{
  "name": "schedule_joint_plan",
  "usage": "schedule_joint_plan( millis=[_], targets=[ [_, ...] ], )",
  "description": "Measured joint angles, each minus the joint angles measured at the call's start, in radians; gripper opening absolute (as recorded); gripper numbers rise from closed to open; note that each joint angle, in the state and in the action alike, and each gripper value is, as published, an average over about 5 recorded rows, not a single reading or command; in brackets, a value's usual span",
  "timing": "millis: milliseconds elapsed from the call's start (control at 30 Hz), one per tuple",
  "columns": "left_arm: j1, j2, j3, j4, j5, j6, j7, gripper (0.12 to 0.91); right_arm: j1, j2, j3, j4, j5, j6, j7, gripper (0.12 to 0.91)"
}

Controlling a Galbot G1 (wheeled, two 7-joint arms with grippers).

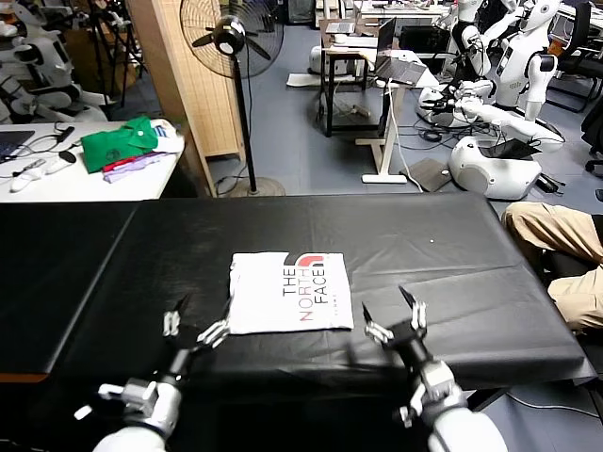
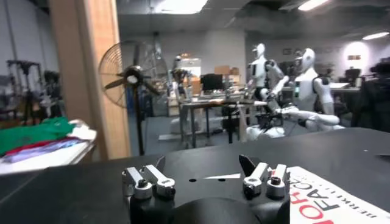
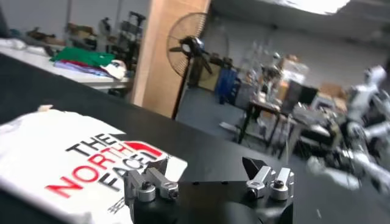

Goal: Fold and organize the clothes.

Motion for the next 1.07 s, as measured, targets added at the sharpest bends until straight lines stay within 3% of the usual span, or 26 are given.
schedule_joint_plan(
  millis=[367, 633, 800, 1067],
  targets=[
    [0.232, 0.016, -0.116, -0.032, -0.067, -0.029, 0.009, 0.798, -0.267, 0.02, 0.025, 0.139, 0.003, 0.038, 0.112, 0.798],
    [0.357, 0.03, -0.176, -0.092, -0.153, 0.104, -0.055, 0.798, -0.382, 0.027, 0.02, 0.18, 0.089, -0.068, 0.227, 0.798],
    [0.392, 0.029, -0.183, -0.142, -0.156, 0.165, -0.068, 0.798, -0.425, 0.025, 0.02, 0.19, 0.115, -0.099, 0.237, 0.798],
    [0.4, 0.031, -0.187, -0.18, -0.154, 0.195, -0.067, 0.798, -0.442, 0.025, 0.021, 0.193, 0.115, -0.102, 0.237, 0.798]
  ],
)
